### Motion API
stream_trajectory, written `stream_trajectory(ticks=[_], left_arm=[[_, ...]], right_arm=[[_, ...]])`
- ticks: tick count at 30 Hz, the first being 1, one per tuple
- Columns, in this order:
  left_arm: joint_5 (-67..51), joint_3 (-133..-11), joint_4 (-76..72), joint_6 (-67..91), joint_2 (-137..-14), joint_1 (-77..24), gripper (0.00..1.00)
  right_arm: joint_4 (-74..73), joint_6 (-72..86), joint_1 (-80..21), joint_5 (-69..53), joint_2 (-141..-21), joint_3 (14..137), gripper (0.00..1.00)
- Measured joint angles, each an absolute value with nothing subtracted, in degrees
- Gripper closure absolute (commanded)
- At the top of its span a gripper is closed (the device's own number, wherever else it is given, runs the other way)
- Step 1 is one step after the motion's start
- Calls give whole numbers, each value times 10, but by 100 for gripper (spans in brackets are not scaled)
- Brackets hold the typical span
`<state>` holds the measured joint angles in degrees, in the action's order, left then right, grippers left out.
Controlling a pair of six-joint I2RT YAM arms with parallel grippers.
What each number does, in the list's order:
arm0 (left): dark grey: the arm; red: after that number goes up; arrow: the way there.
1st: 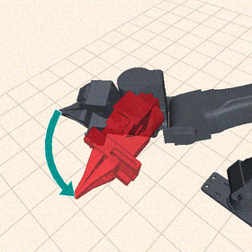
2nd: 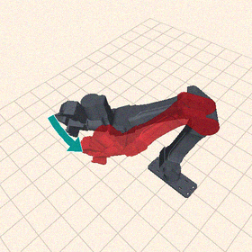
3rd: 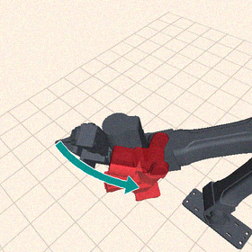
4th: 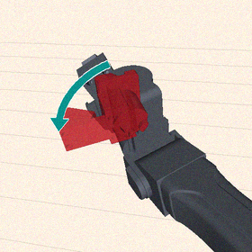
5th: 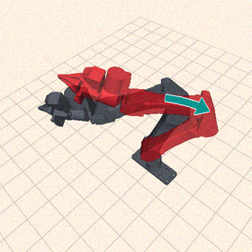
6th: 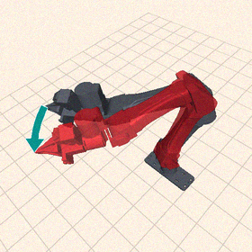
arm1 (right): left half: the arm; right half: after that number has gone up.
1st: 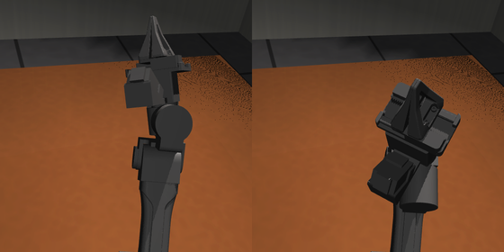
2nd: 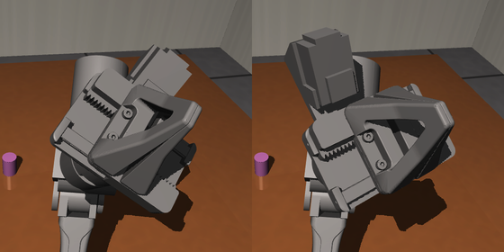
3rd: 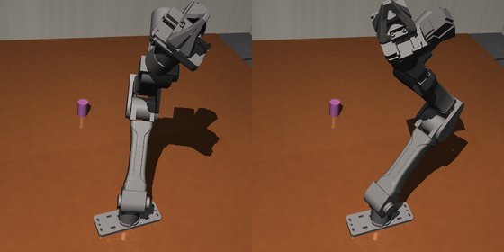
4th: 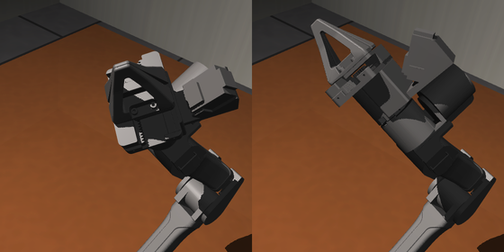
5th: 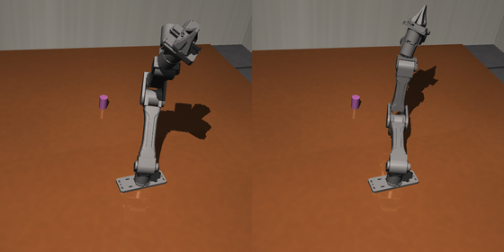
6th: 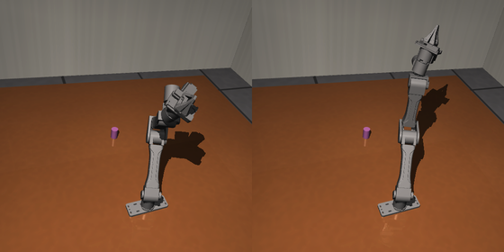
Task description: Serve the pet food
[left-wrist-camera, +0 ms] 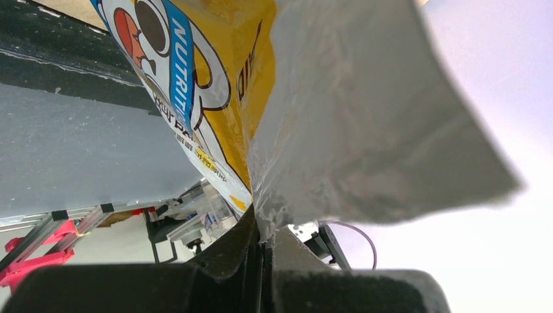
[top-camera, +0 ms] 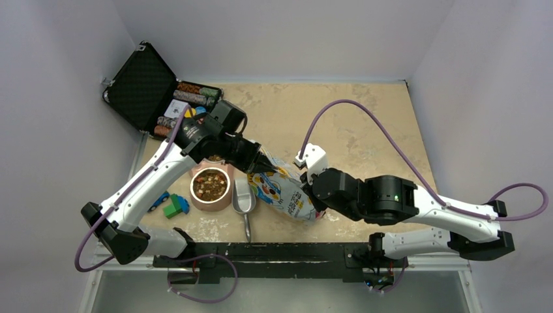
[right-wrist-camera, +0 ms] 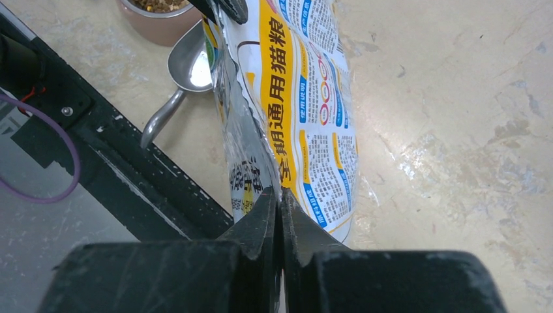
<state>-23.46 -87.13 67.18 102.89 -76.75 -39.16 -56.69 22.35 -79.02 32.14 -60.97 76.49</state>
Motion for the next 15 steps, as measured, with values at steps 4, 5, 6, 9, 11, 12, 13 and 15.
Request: stream_trajectory(ticks=[4,5,6,9,11,12,13,15], left_arm=[[-235,-873,673,1029,-769,-391,100],[-235,-873,673,1029,-770,-391,100],[-236,-874,673,1029,-770,-391,100],[-236,-874,673,1029,-770,-391,100],[-236,-874,674,1029,-770,-391,100],[-234,-874,674,1029,-770,-391,100],[-233,-874,675,1029,-770,-391,100],[-233,-874,674,1029,-770,-390,100]], right_arm=[[-572,233,-791,325,-609,765,100],[-573,236,-792,328,-609,765,100],[-573,238,-794,331,-608,765,100],[-572,242,-796,333,-605,762,92],[-566,242,-796,330,-599,757,90],[-564,241,-796,329,-595,753,96],[-565,240,-796,329,-591,750,100],[-564,241,-797,326,-580,742,100]])
